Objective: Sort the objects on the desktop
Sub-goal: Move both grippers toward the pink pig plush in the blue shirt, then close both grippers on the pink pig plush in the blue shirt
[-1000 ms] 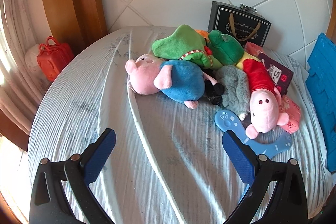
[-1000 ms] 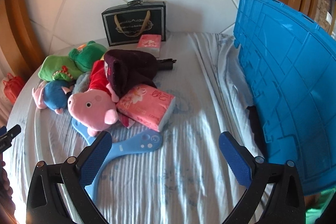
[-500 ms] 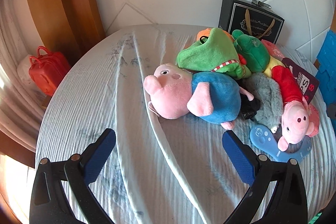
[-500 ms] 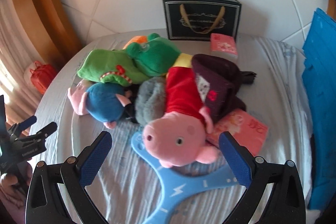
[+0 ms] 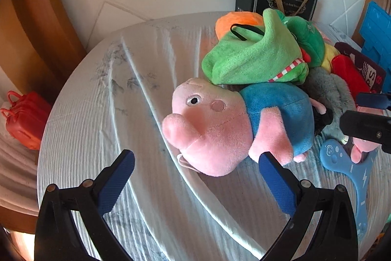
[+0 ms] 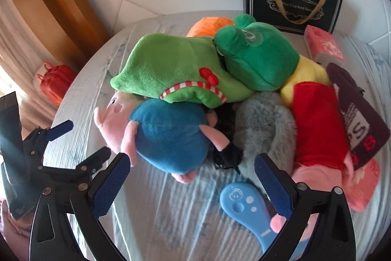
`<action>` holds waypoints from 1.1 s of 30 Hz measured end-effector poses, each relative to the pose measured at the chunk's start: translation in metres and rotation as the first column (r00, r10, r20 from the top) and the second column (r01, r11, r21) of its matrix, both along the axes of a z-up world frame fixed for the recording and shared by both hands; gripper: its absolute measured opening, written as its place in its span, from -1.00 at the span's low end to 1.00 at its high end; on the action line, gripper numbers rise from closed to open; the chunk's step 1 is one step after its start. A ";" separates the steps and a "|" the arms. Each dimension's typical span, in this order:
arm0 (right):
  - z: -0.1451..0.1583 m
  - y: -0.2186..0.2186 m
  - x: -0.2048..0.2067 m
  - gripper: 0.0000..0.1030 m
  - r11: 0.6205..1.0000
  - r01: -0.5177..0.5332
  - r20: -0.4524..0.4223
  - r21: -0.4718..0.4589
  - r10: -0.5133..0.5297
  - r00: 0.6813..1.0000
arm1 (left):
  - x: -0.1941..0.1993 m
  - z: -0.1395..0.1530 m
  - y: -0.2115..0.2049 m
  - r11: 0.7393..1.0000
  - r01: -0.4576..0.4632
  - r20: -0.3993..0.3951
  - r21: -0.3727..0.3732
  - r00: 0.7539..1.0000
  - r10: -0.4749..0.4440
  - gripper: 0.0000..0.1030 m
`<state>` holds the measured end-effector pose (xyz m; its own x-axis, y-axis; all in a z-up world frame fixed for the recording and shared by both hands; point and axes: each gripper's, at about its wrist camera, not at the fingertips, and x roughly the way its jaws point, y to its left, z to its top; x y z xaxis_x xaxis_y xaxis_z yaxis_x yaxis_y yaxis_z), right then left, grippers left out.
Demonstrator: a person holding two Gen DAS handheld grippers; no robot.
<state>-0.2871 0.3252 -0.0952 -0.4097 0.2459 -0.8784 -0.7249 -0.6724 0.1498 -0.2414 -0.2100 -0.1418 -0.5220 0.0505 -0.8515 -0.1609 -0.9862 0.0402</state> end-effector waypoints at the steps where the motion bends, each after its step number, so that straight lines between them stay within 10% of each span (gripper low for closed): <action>1: -0.005 0.003 -0.007 1.00 1.000 -0.001 0.006 -0.017 0.001 1.000 | -0.004 -0.004 0.001 1.000 0.009 0.007 -0.004 1.000 -0.009 1.00; 18: -0.060 0.025 -0.058 1.00 0.994 0.004 0.073 -0.114 0.004 0.997 | -0.041 -0.036 0.005 0.987 0.114 0.091 0.113 0.988 -0.125 1.00; 27: -0.058 0.020 -0.057 1.00 0.994 -0.016 0.109 -0.112 0.028 0.994 | -0.039 -0.052 0.008 0.991 0.120 0.111 0.058 0.986 -0.126 1.00; 33: -0.055 0.012 -0.056 0.77 0.995 -0.062 0.136 -0.075 0.072 0.988 | -0.029 -0.045 0.029 0.984 0.179 0.074 0.007 0.981 -0.179 0.41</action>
<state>-0.3433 0.3373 -0.1500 -0.2960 0.1576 -0.9421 -0.6957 -0.7114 0.0996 -0.2707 -0.1812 -0.1870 -0.4401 0.1373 -0.8874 -0.3369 -0.9413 0.0215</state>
